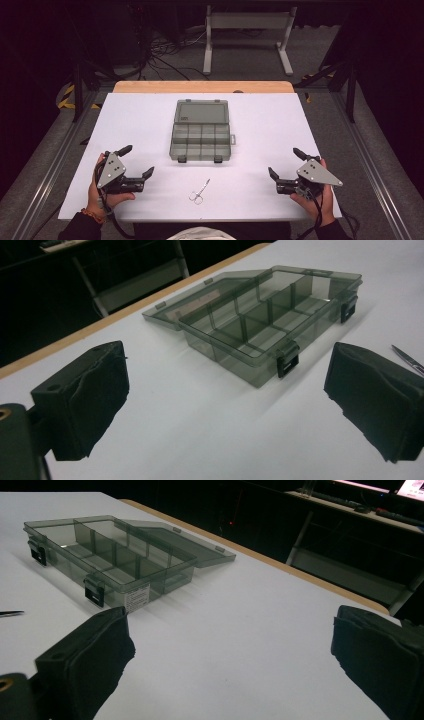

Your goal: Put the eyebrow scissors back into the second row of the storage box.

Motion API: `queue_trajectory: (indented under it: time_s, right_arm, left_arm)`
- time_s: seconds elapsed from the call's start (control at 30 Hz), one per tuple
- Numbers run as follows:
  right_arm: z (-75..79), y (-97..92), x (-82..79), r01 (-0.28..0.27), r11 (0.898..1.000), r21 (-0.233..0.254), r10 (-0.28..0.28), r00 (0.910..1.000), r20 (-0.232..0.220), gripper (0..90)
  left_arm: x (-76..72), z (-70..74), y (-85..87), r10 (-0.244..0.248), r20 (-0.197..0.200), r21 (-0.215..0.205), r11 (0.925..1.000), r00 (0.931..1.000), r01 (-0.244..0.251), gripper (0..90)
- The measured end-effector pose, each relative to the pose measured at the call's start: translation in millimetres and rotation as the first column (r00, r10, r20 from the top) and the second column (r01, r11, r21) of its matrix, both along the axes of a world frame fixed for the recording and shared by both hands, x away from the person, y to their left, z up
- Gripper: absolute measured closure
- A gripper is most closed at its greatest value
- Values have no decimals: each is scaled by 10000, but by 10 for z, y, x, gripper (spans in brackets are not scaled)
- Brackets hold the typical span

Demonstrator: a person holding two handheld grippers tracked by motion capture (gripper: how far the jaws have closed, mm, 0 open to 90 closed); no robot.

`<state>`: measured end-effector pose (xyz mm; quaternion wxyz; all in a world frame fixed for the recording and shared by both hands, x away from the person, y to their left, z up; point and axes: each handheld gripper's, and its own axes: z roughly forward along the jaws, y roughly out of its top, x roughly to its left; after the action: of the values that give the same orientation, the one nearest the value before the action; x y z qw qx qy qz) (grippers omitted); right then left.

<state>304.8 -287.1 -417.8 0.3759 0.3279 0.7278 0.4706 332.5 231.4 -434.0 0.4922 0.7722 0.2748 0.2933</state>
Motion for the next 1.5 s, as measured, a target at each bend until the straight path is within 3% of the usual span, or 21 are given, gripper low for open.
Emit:
queue_trajectory:
  time_s: [0.1,0.4,0.73,0.77,0.83,1.0,1.03,1.1,1.17,1.23,1.27,1.43,1.5]
  right_arm:
    - [-4,-27,-3,32,10000,-24,-32,10000,-14,36]
    - [-22,-18,26,73,10000,-14,-73,9998,-203,37]
    - [-67,37,17,-133,9992,-382,116,9990,-436,38]
    - [-69,39,25,-117,9990,-422,98,9990,-443,39]
    - [-70,42,34,-101,9990,-428,80,9988,-492,40]
    - [-85,55,37,-88,9985,-538,57,9982,-592,42]
    - [-85,55,37,-88,9985,-538,57,9982,-592,42]
    - [-96,63,39,-109,9981,-607,69,9979,-648,42]
    - [-98,64,40,-129,9979,-642,86,9977,-667,42]
    - [-102,67,39,-148,9977,-665,102,9976,-691,42]
    - [-102,67,39,-148,9977,-665,102,9976,-691,42]
    - [-117,52,48,-137,9973,-716,80,9969,-780,42]
    - [-117,55,50,-146,9973,-725,88,9968,-792,43]
  left_arm:
    - [20,-25,-60,-255,31,278,9993,9997,255,56]
    - [71,-60,-164,-683,-429,241,9973,9967,694,56]
    - [-11,-49,-266,-1048,-825,134,9942,9911,1063,61]
    - [-13,-63,-329,-1311,-1051,24,9912,9858,1321,61]
    - [-15,-71,-363,-1383,-1136,-43,9903,9839,1387,70]
    - [-26,-114,-579,-1696,-1875,73,9847,9675,1740,85]
    - [-26,-114,-579,-1696,-1875,73,9847,9675,1740,86]
    - [-28,-133,-684,-1787,-2279,-1,9830,9571,1835,86]
    - [-29,-138,-725,-1776,-2361,40,9830,9554,1837,86]
    - [-27,-163,-872,-1796,-2583,431,9794,9492,1971,87]
    - [-27,-163,-872,-1796,-2583,431,9794,9492,1971,87]
    - [8,-202,-1079,-1998,-2911,581,9725,9356,2257,98]
    - [36,-232,-1202,-1922,-3242,739,9710,9263,2273,106]
